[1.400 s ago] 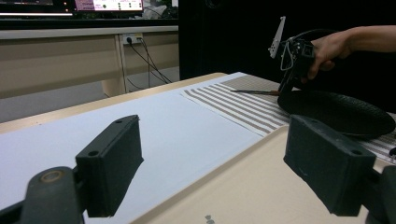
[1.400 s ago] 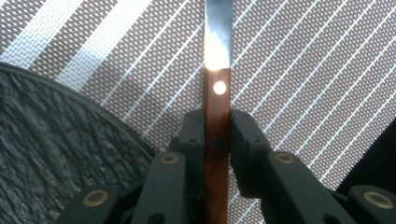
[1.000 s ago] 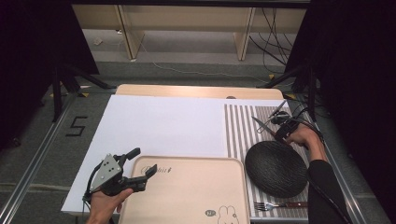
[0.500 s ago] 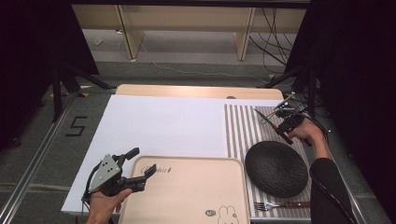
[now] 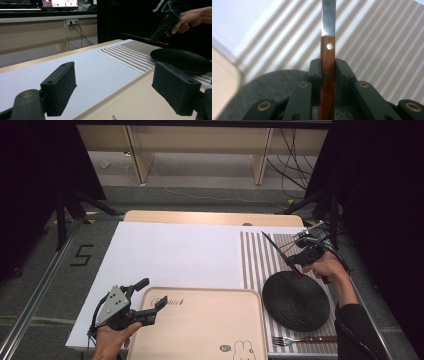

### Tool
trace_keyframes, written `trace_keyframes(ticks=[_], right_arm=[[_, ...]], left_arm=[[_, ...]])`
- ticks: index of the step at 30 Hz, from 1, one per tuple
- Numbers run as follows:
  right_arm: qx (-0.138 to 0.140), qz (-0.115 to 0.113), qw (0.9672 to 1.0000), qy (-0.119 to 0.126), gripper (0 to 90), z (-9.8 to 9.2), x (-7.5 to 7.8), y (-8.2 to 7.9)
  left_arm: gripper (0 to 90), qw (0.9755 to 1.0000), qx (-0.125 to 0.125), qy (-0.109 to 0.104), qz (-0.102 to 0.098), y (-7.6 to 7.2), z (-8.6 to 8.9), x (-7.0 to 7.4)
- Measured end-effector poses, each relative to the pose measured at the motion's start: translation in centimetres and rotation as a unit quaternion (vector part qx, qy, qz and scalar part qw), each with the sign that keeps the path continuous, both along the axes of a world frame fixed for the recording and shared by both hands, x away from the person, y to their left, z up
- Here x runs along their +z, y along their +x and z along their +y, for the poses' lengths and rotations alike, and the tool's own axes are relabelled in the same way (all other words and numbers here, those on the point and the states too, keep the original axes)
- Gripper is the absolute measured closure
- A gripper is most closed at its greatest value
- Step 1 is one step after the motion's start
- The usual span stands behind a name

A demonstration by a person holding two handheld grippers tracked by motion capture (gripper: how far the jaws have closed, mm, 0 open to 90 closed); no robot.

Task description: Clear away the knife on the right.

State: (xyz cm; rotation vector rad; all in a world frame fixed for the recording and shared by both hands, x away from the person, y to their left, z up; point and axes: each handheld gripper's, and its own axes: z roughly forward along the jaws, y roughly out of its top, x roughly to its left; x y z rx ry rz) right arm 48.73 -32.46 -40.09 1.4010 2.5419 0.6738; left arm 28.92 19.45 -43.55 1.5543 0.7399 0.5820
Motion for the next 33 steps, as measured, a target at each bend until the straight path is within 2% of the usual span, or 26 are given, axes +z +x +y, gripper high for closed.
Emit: trace_keyframes(ticks=[1,3,4,5,8,9,10,12,13,15,17,20,21,23,24,26,28,32,33], right_arm=[[0.011,-0.01,0.9999,0.005,76.8,0.1,0.1,-0.3],[0.012,-0.008,0.9996,0.023,76.8,0.5,0.2,-0.9],[0.02,-0.015,0.9993,0.026,76.8,0.6,0.1,-1.0],[0.015,-0.02,0.9989,0.04,76.8,0.8,0.1,-1.4],[0.019,-0.022,0.9979,0.057,76.8,0.8,0.4,-1.8],[0.012,-0.02,0.9975,0.067,76.8,0.9,0.6,-2.0],[0.022,-0.026,0.9969,0.071,76.8,0.8,0.6,-2.0],[0.023,-0.034,0.9963,0.075,76.8,0.9,0.8,-2.4],[0.013,-0.038,0.9954,0.087,76.8,1.1,0.8,-2.7],[0.02,-0.045,0.9947,0.09,76.8,1.2,0.8,-3.1],[0.023,-0.039,0.9951,0.088,76.8,1.4,0.8,-3.5],[0.029,-0.049,0.9938,0.095,76.8,1.6,0.7,-4.0],[0.024,-0.039,0.9942,0.096,76.8,1.8,0.8,-4.2],[0.032,-0.047,0.993,0.103,76.8,2.0,0.6,-4.5],[0.034,-0.041,0.993,0.105,76.8,2.1,0.6,-4.7],[0.037,-0.045,0.9919,0.113,76.8,2.4,0.4,-5.0],[0.041,-0.038,0.9913,0.119,76.8,2.8,0.4,-5.4],[0.053,-0.041,0.9897,0.127,76.8,3.5,0.2,-6.1],[0.056,-0.042,0.9884,0.134,76.8,3.7,0.1,-6.3]], left_arm=[[18.1,1.0,0.002,0.0,0.002,0.0,0.0,0.0],[18.1,1.0,0.004,0.004,0.004,-0.1,0.1,0.1],[18.1,1.0,0.004,0.005,0.004,-0.1,0.1,0.1],[18.1,1.0,0.004,0.005,0.004,-0.1,0.1,0.1],[18.1,1.0,0.003,0.001,0.0,0.0,0.0,0.0],[18.1,1.0,0.003,0.002,0.0,0.0,0.1,0.0],[18.1,1.0,0.003,0.002,0.0,0.0,0.1,0.0],[18.0,1.0,0.003,0.003,0.0,0.0,0.1,0.0],[18.0,1.0,0.003,0.003,0.0,0.0,0.1,0.0],[17.9,1.0,0.003,0.002,0.0,0.0,0.0,0.0],[17.8,1.0,0.002,0.002,-0.001,0.0,0.0,0.0],[17.8,1.0,0.005,0.006,0.002,-0.1,0.1,0.1],[17.8,1.0,0.006,0.006,0.002,-0.1,0.1,0.1],[17.8,1.0,0.005,0.006,0.002,-0.1,0.1,0.1],[17.8,1.0,0.005,0.006,0.002,-0.1,0.1,0.1],[17.8,1.0,0.005,0.007,0.002,-0.1,0.1,0.1],[17.8,1.0,0.005,0.006,0.002,-0.1,0.1,0.1],[17.7,1.0,0.006,0.006,0.002,-0.1,0.1,0.1],[17.7,1.0,0.006,0.006,0.002,-0.1,0.1,0.1]])
